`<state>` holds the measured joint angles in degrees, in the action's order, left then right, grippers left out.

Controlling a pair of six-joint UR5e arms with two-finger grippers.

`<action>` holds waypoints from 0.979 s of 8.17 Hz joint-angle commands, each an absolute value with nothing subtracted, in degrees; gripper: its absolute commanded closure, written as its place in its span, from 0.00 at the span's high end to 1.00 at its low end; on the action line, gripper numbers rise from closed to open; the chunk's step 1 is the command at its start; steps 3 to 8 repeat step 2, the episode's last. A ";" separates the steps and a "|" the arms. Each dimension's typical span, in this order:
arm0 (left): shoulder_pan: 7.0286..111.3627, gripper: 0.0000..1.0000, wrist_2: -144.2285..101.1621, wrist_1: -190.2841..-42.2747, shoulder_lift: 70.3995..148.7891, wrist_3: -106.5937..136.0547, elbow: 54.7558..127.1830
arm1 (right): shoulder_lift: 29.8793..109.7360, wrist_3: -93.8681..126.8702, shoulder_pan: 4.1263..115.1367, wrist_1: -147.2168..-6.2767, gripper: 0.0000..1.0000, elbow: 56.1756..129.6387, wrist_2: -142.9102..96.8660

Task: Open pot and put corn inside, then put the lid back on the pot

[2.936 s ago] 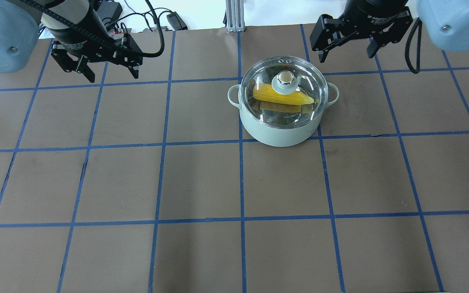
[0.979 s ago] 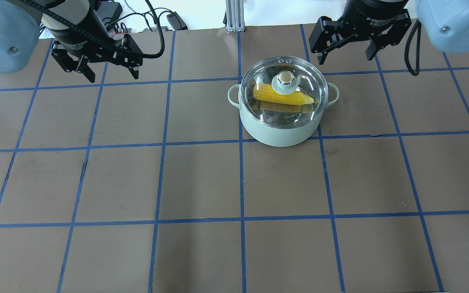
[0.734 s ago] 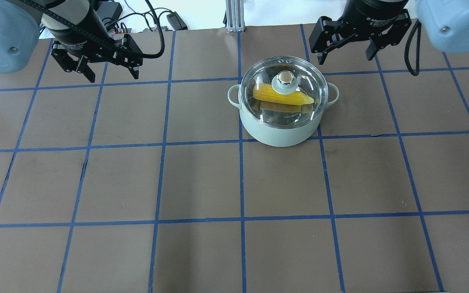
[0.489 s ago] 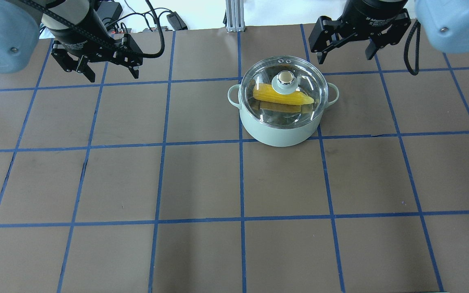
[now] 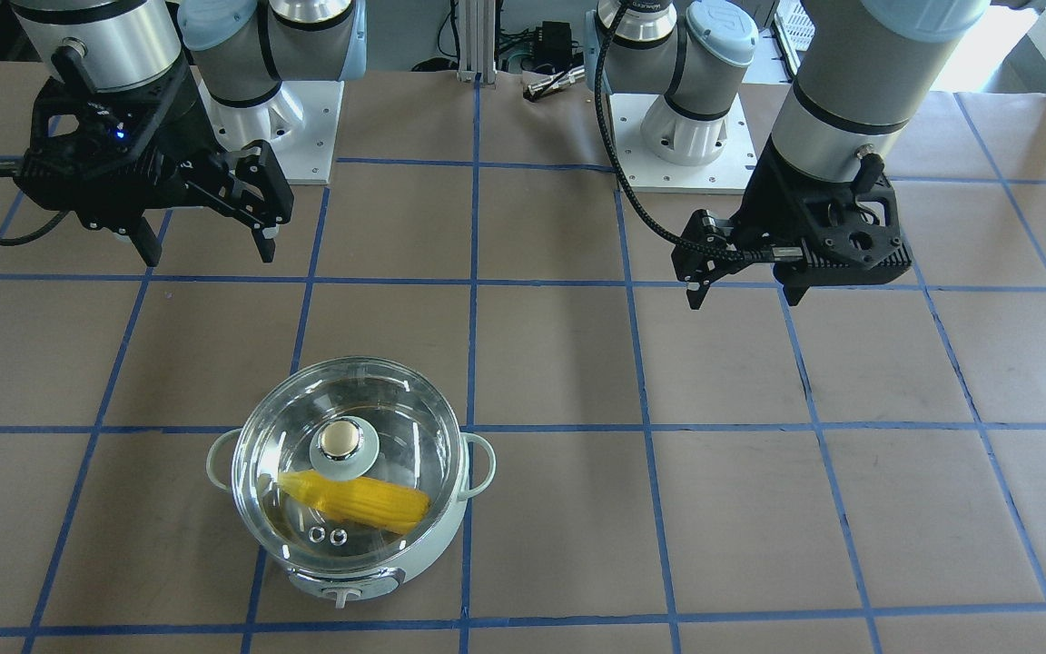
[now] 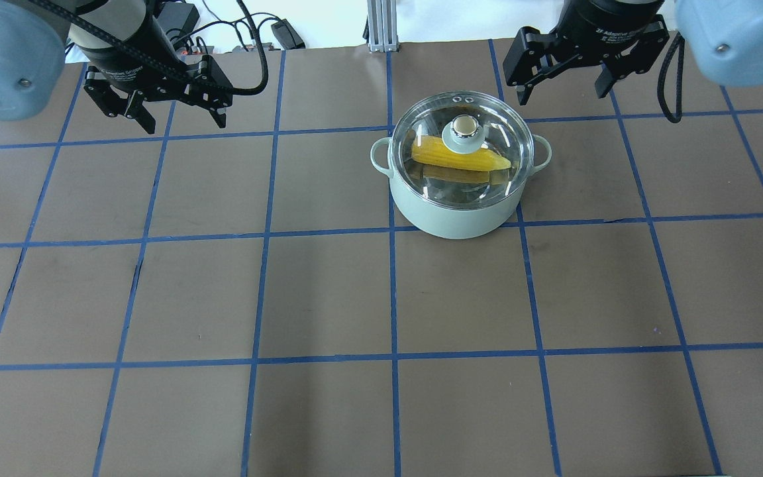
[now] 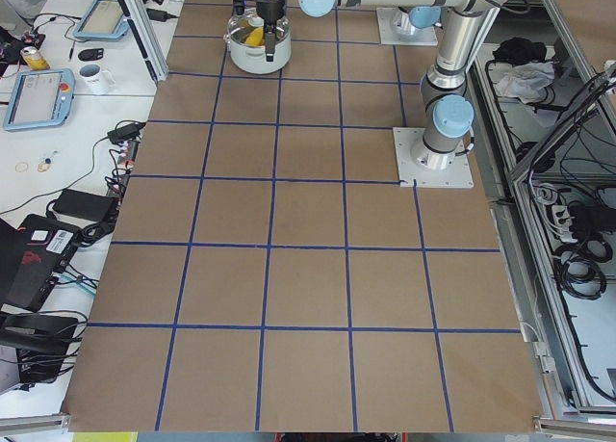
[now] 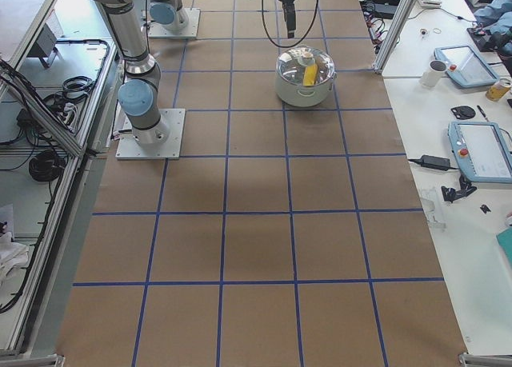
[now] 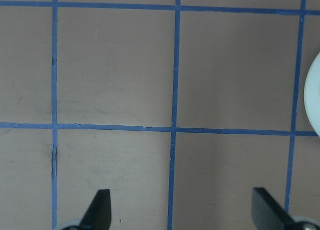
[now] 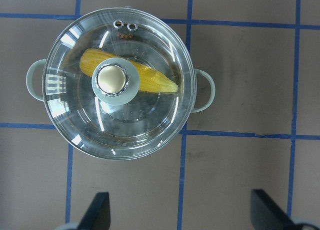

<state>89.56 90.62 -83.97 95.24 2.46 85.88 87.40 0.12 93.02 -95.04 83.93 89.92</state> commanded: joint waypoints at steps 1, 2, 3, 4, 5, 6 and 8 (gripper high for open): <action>89.56 1.00 90.62 -84.02 95.19 2.20 85.87 | 87.36 0.26 92.99 -95.27 1.00 84.02 89.74; 89.56 1.00 90.62 -83.94 95.27 2.28 85.96 | 87.36 0.18 92.90 -95.45 1.00 84.11 89.74; 89.56 1.00 90.62 -83.94 95.27 2.28 85.96 | 87.36 0.18 92.90 -95.45 1.00 84.11 89.74; 89.56 1.00 90.62 -83.94 95.27 2.28 85.96 | 87.36 0.18 92.90 -95.45 1.00 84.11 89.74; 89.56 1.00 90.62 -83.94 95.27 2.28 85.96 | 87.36 0.18 92.90 -95.45 1.00 84.11 89.74; 89.56 1.00 90.62 -83.94 95.27 2.28 85.96 | 87.36 0.18 92.90 -95.45 1.00 84.11 89.74; 89.56 1.00 90.62 -83.94 95.27 2.28 85.96 | 87.36 0.18 92.90 -95.45 1.00 84.11 89.74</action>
